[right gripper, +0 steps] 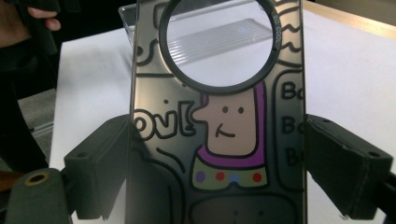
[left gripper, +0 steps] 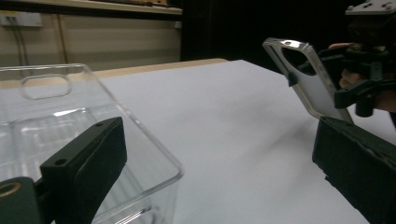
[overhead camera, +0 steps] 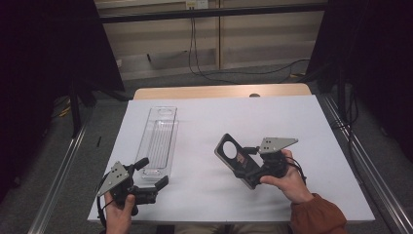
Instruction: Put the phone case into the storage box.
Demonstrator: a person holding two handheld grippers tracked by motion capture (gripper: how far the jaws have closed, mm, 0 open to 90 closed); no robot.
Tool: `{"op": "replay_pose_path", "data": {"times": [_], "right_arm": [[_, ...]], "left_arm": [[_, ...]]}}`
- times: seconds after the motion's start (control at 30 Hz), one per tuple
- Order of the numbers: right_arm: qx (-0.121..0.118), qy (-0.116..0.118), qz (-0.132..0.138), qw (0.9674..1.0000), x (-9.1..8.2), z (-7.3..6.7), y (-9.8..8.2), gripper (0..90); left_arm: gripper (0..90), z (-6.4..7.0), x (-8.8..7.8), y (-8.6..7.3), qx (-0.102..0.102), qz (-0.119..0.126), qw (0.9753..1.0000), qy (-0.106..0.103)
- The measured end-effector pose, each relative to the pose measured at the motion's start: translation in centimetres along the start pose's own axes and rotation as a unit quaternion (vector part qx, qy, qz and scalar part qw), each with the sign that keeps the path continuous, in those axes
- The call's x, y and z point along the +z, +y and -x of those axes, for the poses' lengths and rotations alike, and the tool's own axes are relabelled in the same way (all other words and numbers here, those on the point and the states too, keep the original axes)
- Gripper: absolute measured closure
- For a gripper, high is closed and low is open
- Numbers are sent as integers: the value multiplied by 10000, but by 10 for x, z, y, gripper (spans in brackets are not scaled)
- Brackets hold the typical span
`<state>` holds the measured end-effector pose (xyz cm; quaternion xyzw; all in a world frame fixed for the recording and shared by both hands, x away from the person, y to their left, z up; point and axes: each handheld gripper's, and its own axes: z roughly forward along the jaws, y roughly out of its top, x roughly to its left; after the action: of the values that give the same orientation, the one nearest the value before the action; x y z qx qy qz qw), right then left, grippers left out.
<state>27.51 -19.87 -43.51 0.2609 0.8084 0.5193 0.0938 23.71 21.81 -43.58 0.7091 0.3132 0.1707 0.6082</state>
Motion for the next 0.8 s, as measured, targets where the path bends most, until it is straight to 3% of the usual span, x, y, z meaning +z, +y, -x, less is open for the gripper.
{"op": "replay_pose_path", "data": {"times": [0.13, 0.2, 0.43, 0.5, 0.8], "right_arm": [[-16, 57, 68, 10000, -1, -2, 1, 121], [-36, 80, 86, 9999, 0, -2, 1, 121], [-100, 190, 112, 9997, 3, -6, 2, 121], [-107, 218, 120, 9996, 3, -7, 3, 121], [-165, 311, 193, 9992, 3, -10, 5, 121]], "left_arm": [[21, 3, 5, 2, 140, 32, 9997, -219], [20, 7, 8, 3, 63, 82, 9995, -291], [20, 15, 22, 8, 225, 10, 9977, -633], [20, 18, 27, 9, 184, 67, 9970, -745], [18, 23, 39, 15, 264, 87, 9945, -1013]]}}
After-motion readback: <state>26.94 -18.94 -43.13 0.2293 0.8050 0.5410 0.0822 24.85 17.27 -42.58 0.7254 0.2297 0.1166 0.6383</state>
